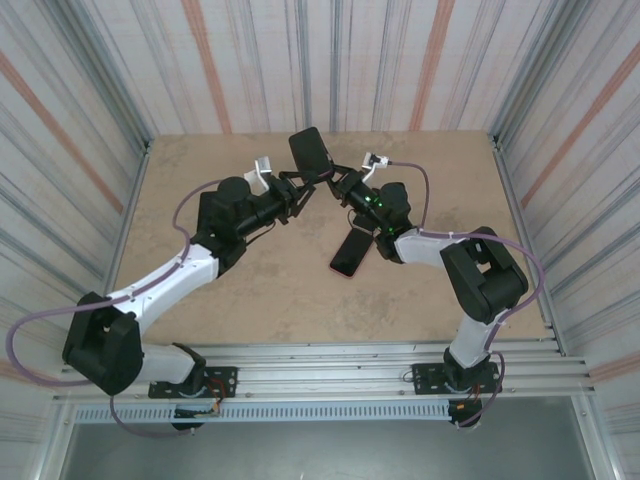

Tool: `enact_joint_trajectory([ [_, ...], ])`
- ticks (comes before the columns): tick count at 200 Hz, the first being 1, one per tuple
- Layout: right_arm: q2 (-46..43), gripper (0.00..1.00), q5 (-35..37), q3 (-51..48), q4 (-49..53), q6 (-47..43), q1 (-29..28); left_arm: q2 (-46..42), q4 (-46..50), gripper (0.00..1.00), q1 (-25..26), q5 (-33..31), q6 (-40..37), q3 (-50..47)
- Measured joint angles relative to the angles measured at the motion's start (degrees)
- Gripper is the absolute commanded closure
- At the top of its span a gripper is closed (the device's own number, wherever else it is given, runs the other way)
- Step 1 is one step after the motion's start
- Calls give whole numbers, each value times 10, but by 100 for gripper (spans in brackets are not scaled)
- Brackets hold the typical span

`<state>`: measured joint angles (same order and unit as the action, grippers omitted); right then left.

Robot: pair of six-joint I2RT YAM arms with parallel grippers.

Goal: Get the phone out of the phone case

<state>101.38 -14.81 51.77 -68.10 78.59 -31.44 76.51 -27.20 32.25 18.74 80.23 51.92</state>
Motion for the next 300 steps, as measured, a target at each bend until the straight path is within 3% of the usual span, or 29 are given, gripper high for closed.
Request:
enact_joint_trajectory([
  [94,0,97,31,6,-8,-38,-25,21,-29,56,4,-43,29,0],
  [139,0,96,61,4,-19,-55,-37,25,-31,52,5,-63,37,1],
  [229,3,95,97,-14,-61,-88,-56,33,-31,52,8,-107,46,12],
  [300,3,95,96,-14,-75,-109,-58,36,-31,68,8,-134,58,19],
])
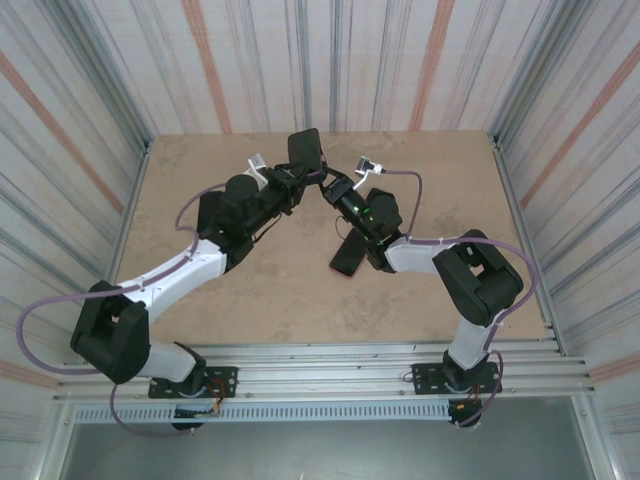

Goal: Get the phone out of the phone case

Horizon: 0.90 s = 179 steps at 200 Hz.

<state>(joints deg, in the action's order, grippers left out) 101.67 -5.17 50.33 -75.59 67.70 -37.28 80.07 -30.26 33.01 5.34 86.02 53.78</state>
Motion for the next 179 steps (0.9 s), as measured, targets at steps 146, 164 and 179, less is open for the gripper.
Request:
enact_joint_trajectory([
  [146,-1,94,44,1,5,-33,-13,9,-13,93,5,4,8,18],
  [164,-8,96,56,6,33,-56,-16,9,-13,93,5,5,8,21],
  [179,-20,97,65,14,68,-76,-18,9,-9,93,5,6,7,27],
])
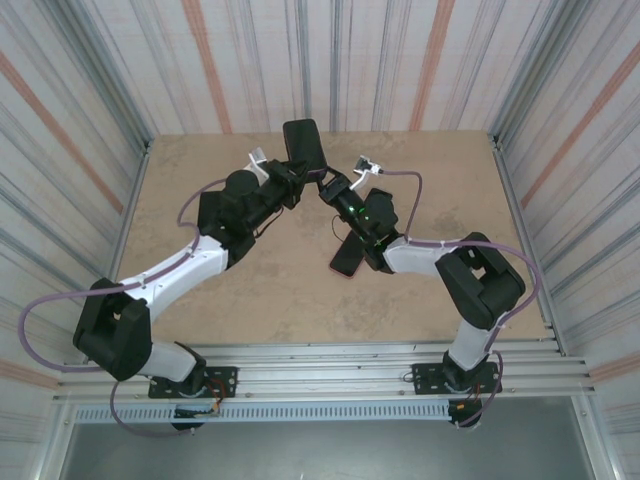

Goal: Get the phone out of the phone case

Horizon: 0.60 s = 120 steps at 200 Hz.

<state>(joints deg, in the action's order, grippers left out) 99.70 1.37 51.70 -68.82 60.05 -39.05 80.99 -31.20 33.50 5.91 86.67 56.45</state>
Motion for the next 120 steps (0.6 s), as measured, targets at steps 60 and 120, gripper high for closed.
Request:
enact_joint_trajectory([
  [60,-33,98,20,16,84,-53,-1,-10,14,93,0,16,-7,15],
  [120,-34,99,51,43,134,-103,-11,-2,14,93,-1,31,6,37],
])
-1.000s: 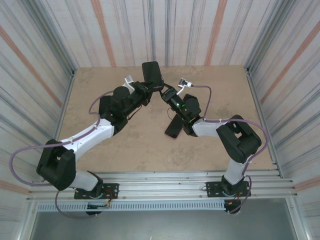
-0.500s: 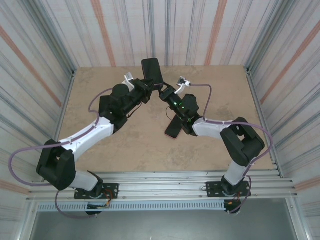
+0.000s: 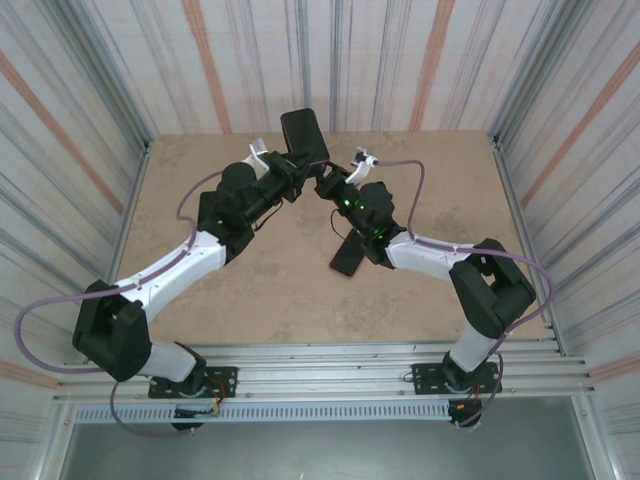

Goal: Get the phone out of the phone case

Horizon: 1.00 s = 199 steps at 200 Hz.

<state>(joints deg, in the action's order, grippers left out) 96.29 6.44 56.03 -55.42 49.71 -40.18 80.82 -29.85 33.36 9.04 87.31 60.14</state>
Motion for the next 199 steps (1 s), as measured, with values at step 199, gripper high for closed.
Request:
enact_joint_trajectory([
  [199,3,96,22,-53,109,28,31,-13,49,91,-163,262,-79,-52],
])
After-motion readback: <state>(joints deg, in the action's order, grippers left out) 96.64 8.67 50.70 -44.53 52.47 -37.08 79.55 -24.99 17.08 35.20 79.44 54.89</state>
